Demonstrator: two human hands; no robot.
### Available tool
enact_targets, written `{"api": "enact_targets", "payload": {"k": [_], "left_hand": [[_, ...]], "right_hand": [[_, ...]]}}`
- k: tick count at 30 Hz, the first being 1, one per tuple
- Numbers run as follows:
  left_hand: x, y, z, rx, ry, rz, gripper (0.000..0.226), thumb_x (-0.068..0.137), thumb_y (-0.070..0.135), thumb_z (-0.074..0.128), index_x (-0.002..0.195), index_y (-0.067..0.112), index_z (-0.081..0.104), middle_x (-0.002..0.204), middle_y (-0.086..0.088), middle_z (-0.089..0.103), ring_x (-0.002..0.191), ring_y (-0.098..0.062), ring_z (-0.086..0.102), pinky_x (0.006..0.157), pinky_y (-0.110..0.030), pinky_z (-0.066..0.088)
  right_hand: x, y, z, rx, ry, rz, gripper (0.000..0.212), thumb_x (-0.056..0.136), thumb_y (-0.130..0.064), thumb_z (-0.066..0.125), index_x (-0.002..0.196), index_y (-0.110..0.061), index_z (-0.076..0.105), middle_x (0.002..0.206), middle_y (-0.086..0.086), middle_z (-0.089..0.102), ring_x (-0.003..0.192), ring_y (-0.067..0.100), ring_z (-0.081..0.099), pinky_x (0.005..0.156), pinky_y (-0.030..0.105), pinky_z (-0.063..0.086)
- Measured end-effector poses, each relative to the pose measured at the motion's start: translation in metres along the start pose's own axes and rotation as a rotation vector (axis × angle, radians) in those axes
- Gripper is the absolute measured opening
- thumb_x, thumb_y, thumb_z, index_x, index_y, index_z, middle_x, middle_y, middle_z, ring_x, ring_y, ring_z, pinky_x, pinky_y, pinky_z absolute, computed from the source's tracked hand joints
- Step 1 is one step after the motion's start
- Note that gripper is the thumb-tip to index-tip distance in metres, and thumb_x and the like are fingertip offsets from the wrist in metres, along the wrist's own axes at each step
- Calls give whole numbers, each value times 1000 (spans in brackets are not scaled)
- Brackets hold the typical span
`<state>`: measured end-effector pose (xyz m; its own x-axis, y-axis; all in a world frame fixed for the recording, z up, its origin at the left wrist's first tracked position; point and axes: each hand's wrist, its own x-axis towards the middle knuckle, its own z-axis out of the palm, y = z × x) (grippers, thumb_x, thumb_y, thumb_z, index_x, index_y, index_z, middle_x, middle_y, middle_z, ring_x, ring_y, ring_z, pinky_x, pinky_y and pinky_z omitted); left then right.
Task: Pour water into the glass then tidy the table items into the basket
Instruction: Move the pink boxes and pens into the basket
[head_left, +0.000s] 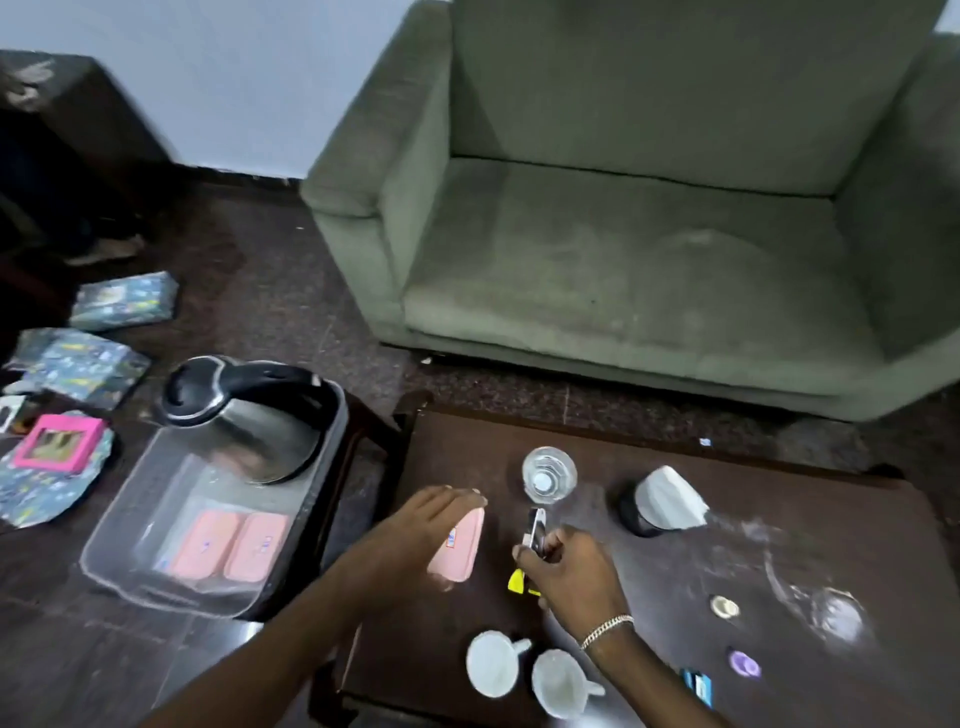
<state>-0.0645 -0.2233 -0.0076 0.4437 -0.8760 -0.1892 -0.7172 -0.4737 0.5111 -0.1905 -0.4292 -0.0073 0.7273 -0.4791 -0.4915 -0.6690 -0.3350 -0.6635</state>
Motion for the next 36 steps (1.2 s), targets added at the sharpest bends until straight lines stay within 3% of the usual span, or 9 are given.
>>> {"api": "enact_targets", "payload": {"k": [5,9,12,16,20,25,28,32,36], "left_hand": [[-83,-62,-70,-2,48,-212,108,65,29,88,151,43,24,158,21,33,137,5,30,110,-3,19],[-156,-111,-109,94,12,-376,107,70,25,89,155,37,25,159,13,36,133,-13,45,107,-26,41],[-200,-147,-124,129,-37,-464,107,71,19,86,158,30,25,161,6,35,140,-18,44,113,-32,39],[-231,-189,-128,169,-112,-510,108,72,17,85,160,25,24,162,0,34,144,-23,43,115,-37,40],[-232,-220,-123,193,-119,-511,106,66,12,85,156,22,30,158,0,38,136,-26,50,109,-35,45],[-227,-245,-110,278,-160,-518,100,62,10,80,151,22,37,152,1,43,125,-27,56,95,-28,44],[-224,-251,-101,312,-262,-522,99,67,14,82,153,24,35,153,3,38,131,-25,52,100,-37,50],[-223,-259,-93,333,-307,-549,101,71,22,88,156,27,32,156,4,36,133,-23,50,103,-33,49],[-215,-261,-89,431,-350,-518,97,76,29,83,157,30,29,156,5,37,134,-22,48,108,-29,40]], "right_hand": [[2,-81,64,78,-129,-120,41,71,-48,72,65,-10,57,52,5,68,51,20,68,60,43,59],[-3,-140,127,27,-234,-203,46,66,-55,69,61,-13,52,62,10,68,72,35,69,68,43,60],[-12,-177,175,-51,-287,-279,44,68,-54,68,61,-15,49,75,15,68,80,36,65,67,32,50],[-23,-208,225,-141,-321,-355,31,72,-40,68,86,-14,59,97,14,71,96,37,64,72,34,48],[-22,-217,264,-256,-318,-404,40,81,-28,68,111,-7,52,111,21,68,103,41,65,81,40,52],[-17,-216,289,-364,-260,-455,47,80,-11,67,119,-5,40,109,22,69,102,45,67,79,44,53],[-16,-211,297,-408,-274,-464,44,81,-6,65,117,-6,38,107,21,71,100,44,68,77,44,53],[-12,-212,303,-467,-319,-479,50,77,-9,74,114,-6,41,108,20,71,101,43,69,78,43,53],[-8,-214,303,-529,-345,-507,40,84,-8,69,116,-3,45,113,19,69,106,42,67,82,45,53]]}}
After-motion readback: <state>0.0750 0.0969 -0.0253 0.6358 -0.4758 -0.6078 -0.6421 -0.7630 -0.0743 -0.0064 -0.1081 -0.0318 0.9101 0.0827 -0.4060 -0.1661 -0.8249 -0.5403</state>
